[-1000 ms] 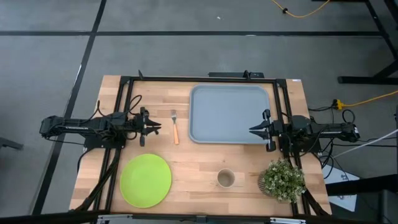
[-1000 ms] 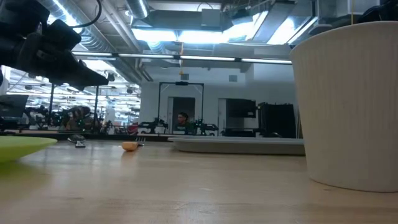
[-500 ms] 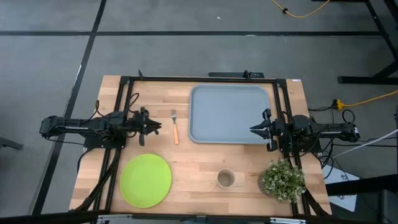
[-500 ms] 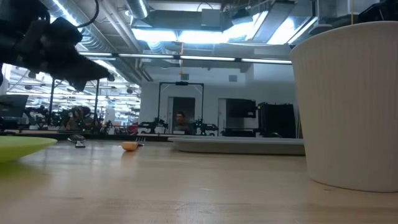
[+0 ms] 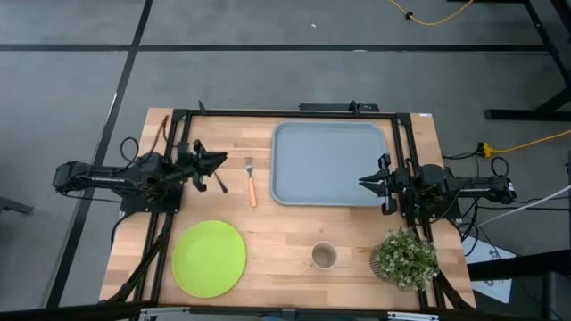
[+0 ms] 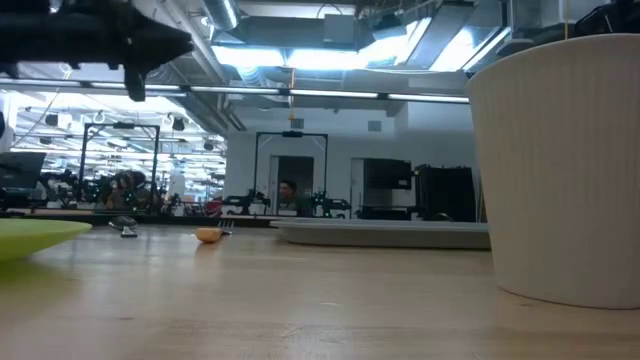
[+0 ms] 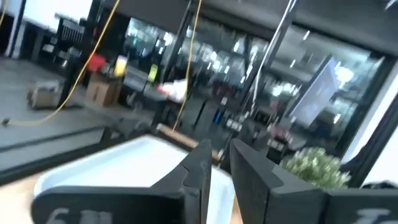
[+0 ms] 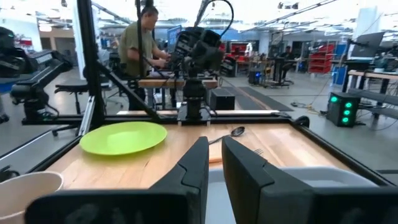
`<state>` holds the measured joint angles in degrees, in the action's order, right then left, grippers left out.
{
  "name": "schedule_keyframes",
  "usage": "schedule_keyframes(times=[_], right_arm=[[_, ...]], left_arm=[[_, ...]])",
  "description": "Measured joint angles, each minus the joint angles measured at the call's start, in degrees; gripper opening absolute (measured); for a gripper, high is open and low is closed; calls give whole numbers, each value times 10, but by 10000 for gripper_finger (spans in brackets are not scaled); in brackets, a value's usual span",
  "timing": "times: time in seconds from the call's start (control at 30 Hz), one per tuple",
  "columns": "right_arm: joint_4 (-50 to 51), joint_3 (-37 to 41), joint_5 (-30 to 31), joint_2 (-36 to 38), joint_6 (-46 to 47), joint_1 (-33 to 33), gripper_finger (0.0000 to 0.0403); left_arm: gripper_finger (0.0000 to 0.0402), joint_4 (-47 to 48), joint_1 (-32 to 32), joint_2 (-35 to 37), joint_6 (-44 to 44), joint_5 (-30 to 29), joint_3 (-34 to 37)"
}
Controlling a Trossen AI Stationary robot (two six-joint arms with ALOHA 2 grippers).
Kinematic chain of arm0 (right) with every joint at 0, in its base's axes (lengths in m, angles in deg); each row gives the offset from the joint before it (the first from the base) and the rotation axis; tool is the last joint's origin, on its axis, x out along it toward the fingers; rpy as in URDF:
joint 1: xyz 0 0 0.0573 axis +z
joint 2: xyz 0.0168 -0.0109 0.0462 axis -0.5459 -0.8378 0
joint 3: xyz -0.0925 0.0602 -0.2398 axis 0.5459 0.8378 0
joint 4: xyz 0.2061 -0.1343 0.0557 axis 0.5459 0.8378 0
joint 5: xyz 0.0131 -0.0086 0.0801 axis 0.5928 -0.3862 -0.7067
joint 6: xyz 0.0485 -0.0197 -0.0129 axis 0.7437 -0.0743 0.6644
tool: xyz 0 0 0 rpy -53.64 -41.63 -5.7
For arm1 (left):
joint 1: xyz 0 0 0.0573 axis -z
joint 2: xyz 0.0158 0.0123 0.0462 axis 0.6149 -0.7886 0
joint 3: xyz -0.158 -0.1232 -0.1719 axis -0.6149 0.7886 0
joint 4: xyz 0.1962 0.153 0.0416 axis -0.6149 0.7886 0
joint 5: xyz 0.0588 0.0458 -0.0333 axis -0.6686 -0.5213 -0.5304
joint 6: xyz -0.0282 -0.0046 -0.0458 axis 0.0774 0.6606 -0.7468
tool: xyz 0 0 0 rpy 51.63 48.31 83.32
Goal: Pick and place plate/cup/fork/spoon on tray
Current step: Put the light orange fork on the light blue tray
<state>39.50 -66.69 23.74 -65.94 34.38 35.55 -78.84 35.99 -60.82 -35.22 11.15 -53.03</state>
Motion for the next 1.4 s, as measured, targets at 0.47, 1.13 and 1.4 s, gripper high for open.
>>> schedule_keyframes(times=[0.47, 1.13, 1.4], right_arm=[[-18, 0, 4, 0, 0, 0, 51], [-7, 0, 3, 0, -3, 0, 51], [7, 0, 3, 0, -48, 0, 51]], left_arm=[[53, 221, 10, -369, 105, -107, -306], [53, 563, -70, -655, -412, -55, -462], [53, 582, -54, -709, -480, 13, -472]])
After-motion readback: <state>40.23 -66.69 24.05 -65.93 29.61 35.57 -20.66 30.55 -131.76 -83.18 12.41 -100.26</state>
